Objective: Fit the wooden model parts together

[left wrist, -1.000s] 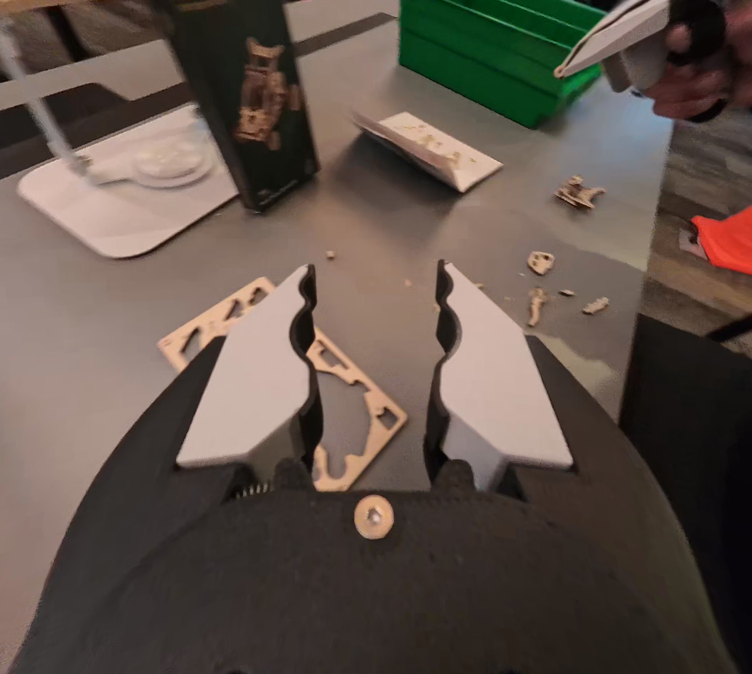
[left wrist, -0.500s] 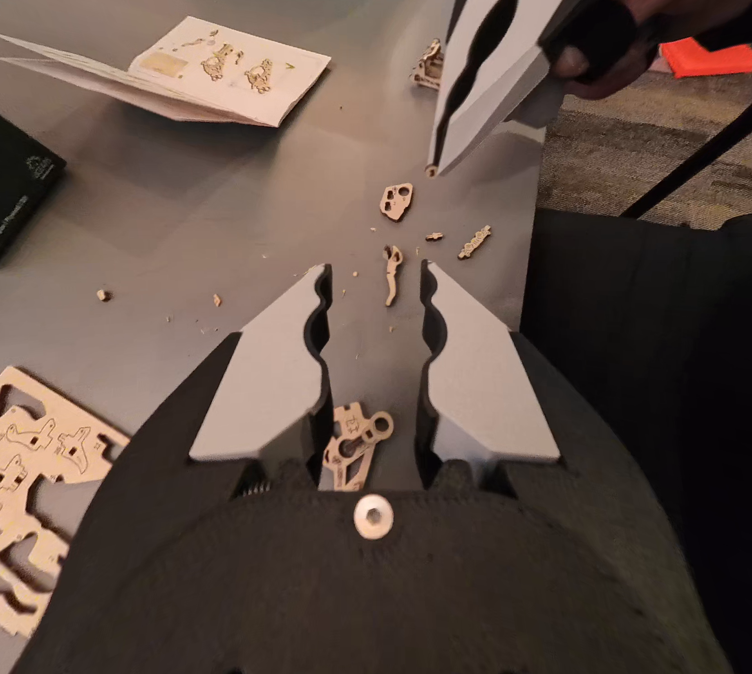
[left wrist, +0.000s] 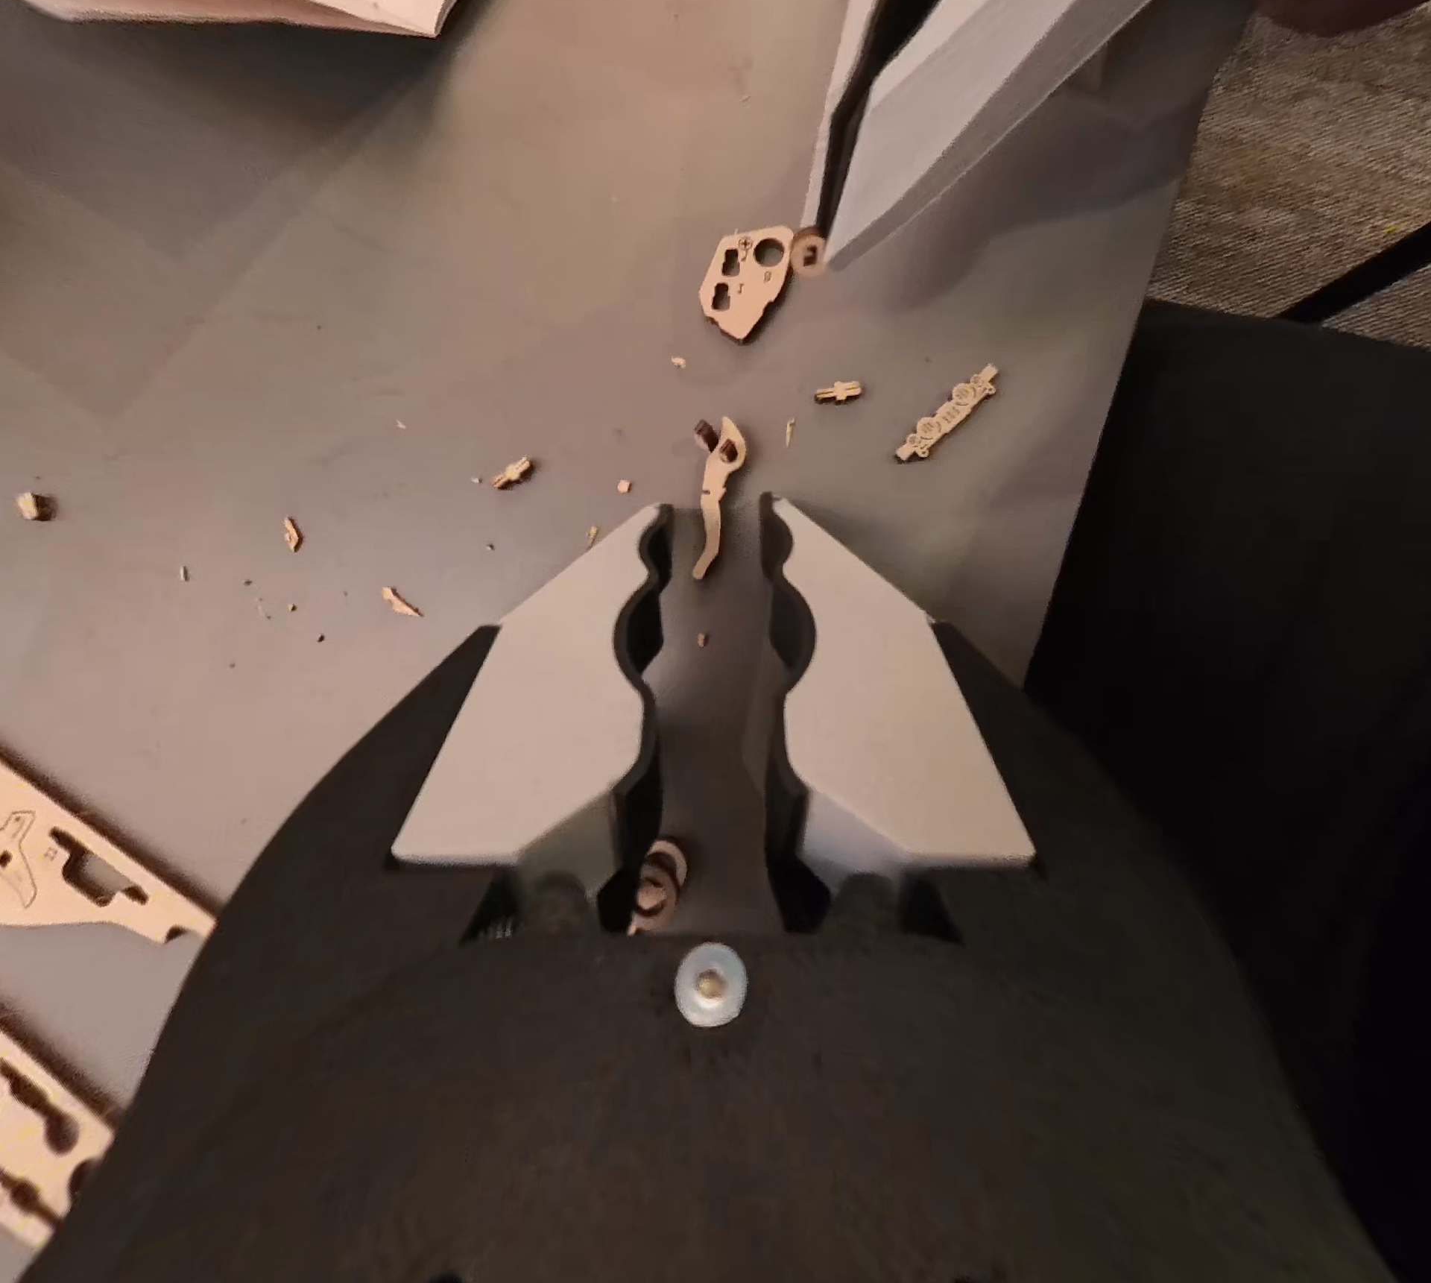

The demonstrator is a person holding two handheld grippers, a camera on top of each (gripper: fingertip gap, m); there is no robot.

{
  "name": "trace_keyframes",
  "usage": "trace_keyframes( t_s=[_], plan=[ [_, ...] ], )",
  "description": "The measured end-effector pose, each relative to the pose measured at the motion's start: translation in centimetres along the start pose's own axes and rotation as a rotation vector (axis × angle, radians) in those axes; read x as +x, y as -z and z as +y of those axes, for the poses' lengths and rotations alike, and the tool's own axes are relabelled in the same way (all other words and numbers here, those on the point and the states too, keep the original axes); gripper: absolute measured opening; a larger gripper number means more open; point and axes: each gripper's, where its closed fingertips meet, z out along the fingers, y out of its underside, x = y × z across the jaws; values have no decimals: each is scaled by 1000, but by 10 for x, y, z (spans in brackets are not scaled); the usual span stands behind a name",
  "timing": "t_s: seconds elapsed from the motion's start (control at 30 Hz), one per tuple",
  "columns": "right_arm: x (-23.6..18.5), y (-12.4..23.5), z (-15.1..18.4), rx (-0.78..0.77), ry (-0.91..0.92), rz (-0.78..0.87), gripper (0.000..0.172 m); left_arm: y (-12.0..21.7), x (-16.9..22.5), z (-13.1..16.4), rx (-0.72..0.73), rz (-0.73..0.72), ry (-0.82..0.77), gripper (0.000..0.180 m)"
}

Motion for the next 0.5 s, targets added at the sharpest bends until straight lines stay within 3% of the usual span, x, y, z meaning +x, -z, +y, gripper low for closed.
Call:
trace_keyframes(
  t_s=[0.33,0.5],
  plan=[
    [6,7,-1,34,26,6,0,-4,0,-4,-11,-27,101,4],
    [3,9,-4,63,11,-10,0,-1,8,-7,30,-8,190,22]
  ],
)
